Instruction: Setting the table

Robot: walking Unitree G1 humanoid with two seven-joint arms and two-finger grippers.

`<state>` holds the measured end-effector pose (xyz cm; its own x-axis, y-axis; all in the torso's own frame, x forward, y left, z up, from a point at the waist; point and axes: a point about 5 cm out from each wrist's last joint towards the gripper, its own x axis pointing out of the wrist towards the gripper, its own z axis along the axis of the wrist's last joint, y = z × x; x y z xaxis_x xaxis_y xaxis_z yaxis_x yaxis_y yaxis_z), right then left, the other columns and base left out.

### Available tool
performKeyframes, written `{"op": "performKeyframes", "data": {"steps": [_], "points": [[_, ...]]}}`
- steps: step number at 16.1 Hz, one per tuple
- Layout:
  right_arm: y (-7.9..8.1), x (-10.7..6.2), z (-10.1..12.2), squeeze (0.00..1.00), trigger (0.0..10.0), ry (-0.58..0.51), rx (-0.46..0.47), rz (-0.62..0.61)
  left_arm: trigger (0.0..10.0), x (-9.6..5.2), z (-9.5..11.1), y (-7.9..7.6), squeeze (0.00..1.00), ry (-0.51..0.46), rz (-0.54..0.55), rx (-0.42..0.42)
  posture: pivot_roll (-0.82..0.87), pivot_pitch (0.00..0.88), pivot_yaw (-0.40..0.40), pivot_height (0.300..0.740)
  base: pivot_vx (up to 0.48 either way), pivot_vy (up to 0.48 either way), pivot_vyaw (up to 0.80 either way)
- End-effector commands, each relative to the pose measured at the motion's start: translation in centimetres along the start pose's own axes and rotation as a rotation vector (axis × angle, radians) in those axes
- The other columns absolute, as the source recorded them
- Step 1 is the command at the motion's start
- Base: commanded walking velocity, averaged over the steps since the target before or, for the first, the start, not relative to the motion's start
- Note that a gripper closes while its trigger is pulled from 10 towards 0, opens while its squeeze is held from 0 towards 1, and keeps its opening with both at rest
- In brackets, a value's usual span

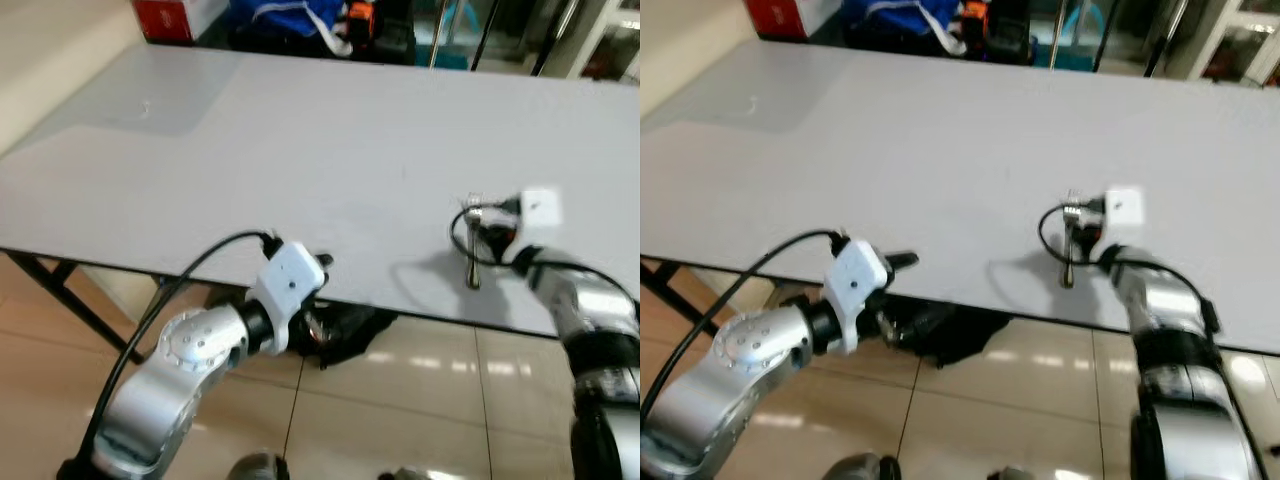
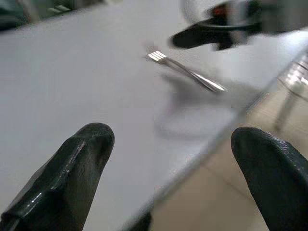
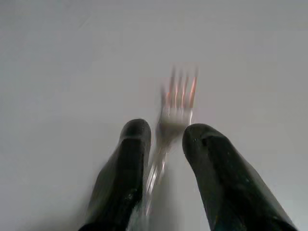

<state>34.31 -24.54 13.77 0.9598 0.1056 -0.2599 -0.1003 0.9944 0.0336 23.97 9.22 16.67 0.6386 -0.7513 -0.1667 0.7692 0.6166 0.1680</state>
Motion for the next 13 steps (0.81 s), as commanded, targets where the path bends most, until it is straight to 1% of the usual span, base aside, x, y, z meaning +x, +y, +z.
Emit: {"op": "performKeyframes", "data": {"steps": [1,2,3,4,5,6,7,8,9,10,11,12,13], "points": [[0.7,-0.9,2.1,0.00,10.0,-0.108,-0.008,0.024,10.0,-0.2,0.5,1.3,0.00,-0.027,0.096,0.021,0.06,0.057,0.007,0.740,0.000,0.000,0.00],[1.4,-1.4,1.6,0.00,10.0,-0.095,-0.028,0.055,10.0,-0.1,0.5,1.3,0.00,-0.031,0.092,0.017,0.06,0.053,0.007,0.740,0.000,0.000,0.00],[2.6,-1.9,0.7,0.00,10.0,-0.070,-0.059,0.118,10.0,0.0,0.4,0.9,0.00,-0.032,0.065,0.020,0.05,0.048,0.012,0.740,0.000,0.000,0.00],[3.3,-2.4,0.0,0.00,10.0,-0.066,-0.083,0.156,10.0,0.0,0.4,0.6,0.00,-0.036,0.055,0.019,0.05,0.044,0.013,0.740,0.000,0.000,0.00],[3.9,-3.2,-0.1,0.00,10.0,-0.115,-0.067,0.153,10.0,0.0,0.5,0.5,0.00,-0.045,0.070,0.024,0.05,0.038,0.009,0.740,0.000,0.000,0.00],[4.4,-3.8,0.6,0.00,10.0,-0.190,-0.047,0.139,10.0,-0.1,0.5,1.0,0.00,-0.053,0.126,0.033,0.05,0.037,0.007,0.740,0.000,0.000,0.00],[5.1,-4.8,1.4,0.00,10.0,-0.280,-0.077,0.097,10.0,-0.3,0.7,2.0,0.00,-0.080,0.228,0.032,0.06,0.036,-0.001,0.740,0.000,0.000,0.00],[5.4,-5.2,1.6,0.00,10.0,-0.301,-0.087,0.085,10.0,-0.4,0.8,2.3,0.00,-0.089,0.261,0.032,0.06,0.036,-0.001,0.740,0.000,0.000,0.00],[6.7,-6.9,1.4,0.00,10.0,-0.345,-0.060,0.058,10.0,-1.1,0.9,3.1,0.00,-0.103,0.365,0.056,0.05,0.037,-0.011,0.740,0.000,0.435,0.00],[7.7,-8.0,0.8,0.00,10.0,-0.373,-0.042,0.058,10.0,-1.6,1.0,3.2,0.00,-0.113,0.408,0.062,0.05,0.039,-0.009,0.740,0.000,0.480,0.00],[8.5,-8.9,0.1,0.00,10.0,-0.385,0.000,0.053,10.0,-1.9,0.8,3.1,0.00,-0.105,0.440,0.071,0.04,0.039,-0.004,0.740,0.000,0.480,0.00],[8.7,-9.1,-0.3,0.00,10.0,-0.387,0.018,0.039,10.0,-2.0,0.6,3.0,0.00,-0.100,0.450,0.062,0.04,0.038,-0.001,0.740,0.000,0.480,0.00],[8.7,-9.3,-1.3,0.00,10.0,-0.376,0.010,-0.047,10.0,-2.0,-0.8,3.3,0.00,-0.020,0.515,0.087,0.03,0.040,0.003,0.740,0.000,0.480,0.00]]}}
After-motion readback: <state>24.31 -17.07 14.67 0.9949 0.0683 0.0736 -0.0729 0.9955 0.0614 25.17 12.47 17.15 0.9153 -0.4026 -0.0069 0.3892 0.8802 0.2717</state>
